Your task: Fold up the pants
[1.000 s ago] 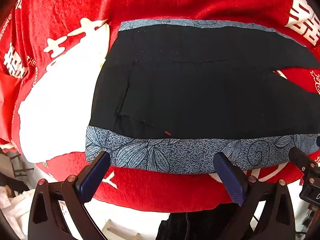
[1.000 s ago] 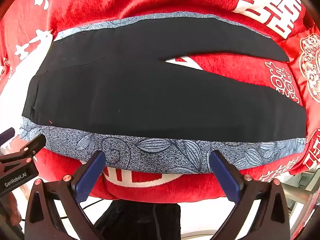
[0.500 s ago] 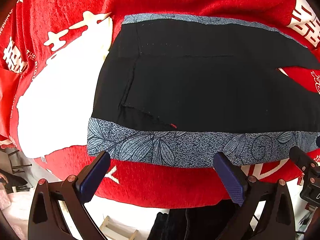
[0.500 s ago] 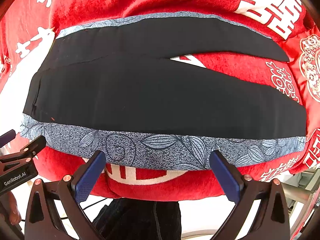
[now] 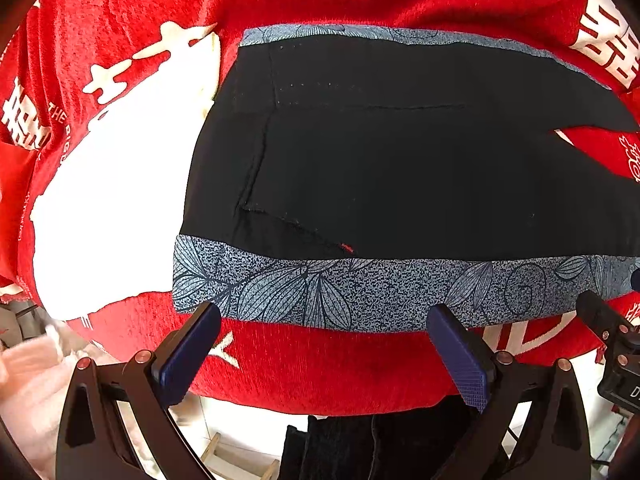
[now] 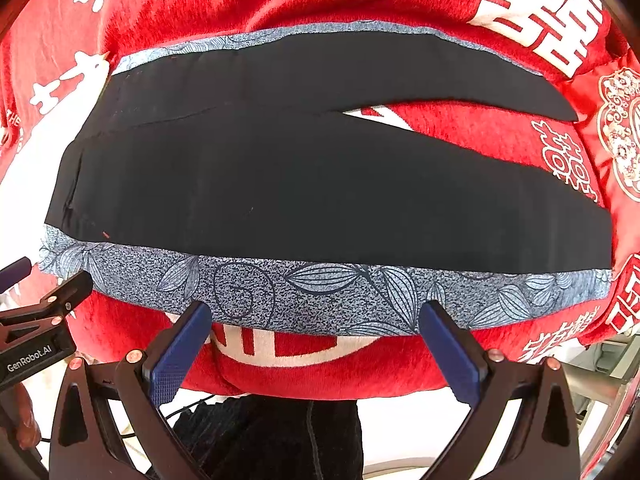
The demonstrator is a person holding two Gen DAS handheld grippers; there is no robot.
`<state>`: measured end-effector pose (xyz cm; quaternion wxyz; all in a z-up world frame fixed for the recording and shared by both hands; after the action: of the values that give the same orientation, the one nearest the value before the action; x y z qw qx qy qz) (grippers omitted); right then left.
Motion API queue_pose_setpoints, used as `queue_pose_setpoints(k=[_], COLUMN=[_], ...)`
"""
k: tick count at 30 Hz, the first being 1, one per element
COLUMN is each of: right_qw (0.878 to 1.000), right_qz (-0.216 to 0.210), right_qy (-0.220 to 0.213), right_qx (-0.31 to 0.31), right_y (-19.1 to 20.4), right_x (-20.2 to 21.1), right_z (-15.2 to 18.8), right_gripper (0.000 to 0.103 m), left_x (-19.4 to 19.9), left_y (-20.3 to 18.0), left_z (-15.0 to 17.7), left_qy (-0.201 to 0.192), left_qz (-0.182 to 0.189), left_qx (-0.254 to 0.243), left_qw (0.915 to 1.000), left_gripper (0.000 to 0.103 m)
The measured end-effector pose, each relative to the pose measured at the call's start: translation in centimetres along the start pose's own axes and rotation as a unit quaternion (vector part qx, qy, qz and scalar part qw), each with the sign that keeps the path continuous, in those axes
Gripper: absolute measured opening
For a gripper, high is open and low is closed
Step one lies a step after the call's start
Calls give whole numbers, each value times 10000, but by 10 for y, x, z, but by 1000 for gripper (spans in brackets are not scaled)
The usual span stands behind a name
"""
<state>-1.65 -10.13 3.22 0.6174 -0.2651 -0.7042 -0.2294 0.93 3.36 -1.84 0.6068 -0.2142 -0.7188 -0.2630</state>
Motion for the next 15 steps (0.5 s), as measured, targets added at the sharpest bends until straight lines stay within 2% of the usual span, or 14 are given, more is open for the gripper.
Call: queue_pose_setpoints(k=[15], right_qw=[10000], right_qz=[17], right_qy=[17], right_qx=[21], right_y=[3], right_x=[-3], right_z=[0], right_gripper=[103], left_x=[-6], left_y=[6], left_z=[2], left_qy=[33], left_qz=[56], left_qx=[58], left_qw=[10000], left_gripper=[103])
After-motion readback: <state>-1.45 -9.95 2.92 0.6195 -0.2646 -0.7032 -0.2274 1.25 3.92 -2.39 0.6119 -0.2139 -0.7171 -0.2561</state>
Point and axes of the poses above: each gripper's, at about its wrist camera, not at the fingertips, and x roughly against the way its jaws point, y to its left, z to its underside, the point moved 1 cm from there along -x, roughly the way its jaws point, and after that the axes turned 1 degree about x, right-handed, at the moved point
